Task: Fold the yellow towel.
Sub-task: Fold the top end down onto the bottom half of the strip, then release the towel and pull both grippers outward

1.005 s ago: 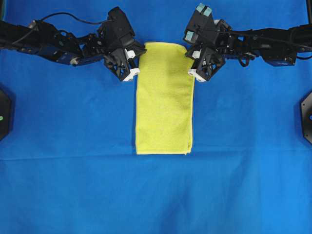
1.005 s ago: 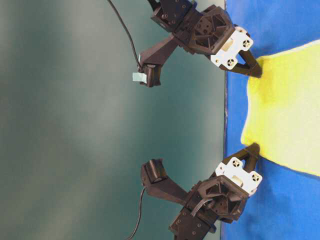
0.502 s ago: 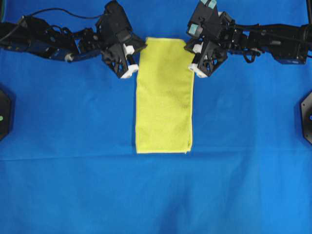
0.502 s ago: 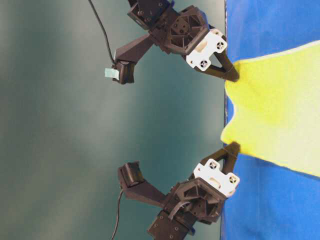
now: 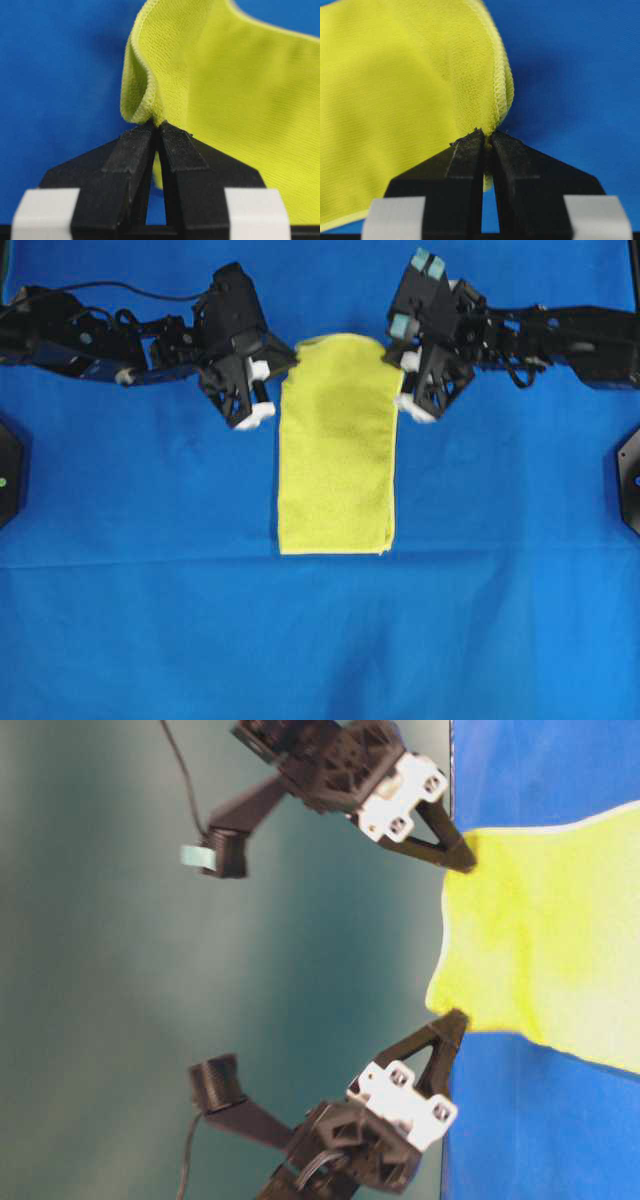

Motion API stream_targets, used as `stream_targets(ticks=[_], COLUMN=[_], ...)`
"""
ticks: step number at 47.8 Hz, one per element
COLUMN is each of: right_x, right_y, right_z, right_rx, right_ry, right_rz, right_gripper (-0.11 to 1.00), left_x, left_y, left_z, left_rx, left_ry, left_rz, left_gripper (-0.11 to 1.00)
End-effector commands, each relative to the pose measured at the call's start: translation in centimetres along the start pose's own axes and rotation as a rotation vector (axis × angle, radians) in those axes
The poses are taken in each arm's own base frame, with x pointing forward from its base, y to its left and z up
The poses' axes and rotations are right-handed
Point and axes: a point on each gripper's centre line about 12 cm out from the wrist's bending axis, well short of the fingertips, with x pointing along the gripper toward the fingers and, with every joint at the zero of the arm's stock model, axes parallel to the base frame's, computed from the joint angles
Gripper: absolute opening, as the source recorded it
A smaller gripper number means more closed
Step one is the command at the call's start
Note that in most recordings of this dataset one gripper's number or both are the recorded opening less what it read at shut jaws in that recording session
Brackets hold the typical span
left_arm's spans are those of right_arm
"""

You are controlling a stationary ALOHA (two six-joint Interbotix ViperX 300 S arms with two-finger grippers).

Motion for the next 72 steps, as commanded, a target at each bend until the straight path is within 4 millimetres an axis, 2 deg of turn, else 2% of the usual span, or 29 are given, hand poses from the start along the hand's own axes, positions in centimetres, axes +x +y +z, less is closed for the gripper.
stream_targets(ticks=[1,15,21,27,37,50,67,69,72], right_x=[-1.9,-3.7,-4.2,-4.3,-3.4,-2.0,-0.9,-0.9,-1.0], right_y=[2.1,9.2,11.6,12.8,13.9,14.1,14.4,14.5,14.8], right_z=[0.8,-1.2,-2.0,-2.6,-3.4,-4.1,-4.2,-4.1,-4.0], right_rx=[-0.02,-0.08,-0.091,-0.083,-0.077,-0.082,-0.078,-0.08,-0.083], right_ry=[-0.039,-0.021,-0.006,0.01,0.042,0.06,0.049,0.049,0.048], right_rz=[0.042,0.204,0.258,0.28,0.292,0.289,0.296,0.298,0.301], right_gripper=[0.05,0.05,0.05,0.05,0.05,0.05,0.06,0.14,0.32], left_x=[-1.4,-3.0,-3.5,-4.1,-4.2,-2.6,-2.0,-2.0,-2.1], left_y=[-1.9,-9.8,-12.1,-14.0,-14.9,-15.2,-15.3,-15.4,-15.4], left_z=[1.4,-0.2,-1.0,-1.8,-2.5,-3.1,-3.5,-3.4,-3.4], left_rx=[0.03,0.148,0.175,0.165,0.145,0.141,0.139,0.139,0.138], left_ry=[-0.033,0.043,0.082,0.111,0.14,0.124,0.116,0.112,0.109], left_rz=[-0.042,-0.218,-0.268,-0.307,-0.323,-0.322,-0.323,-0.325,-0.325], left_gripper=[0.04,0.04,0.04,0.04,0.04,0.04,0.04,0.04,0.11])
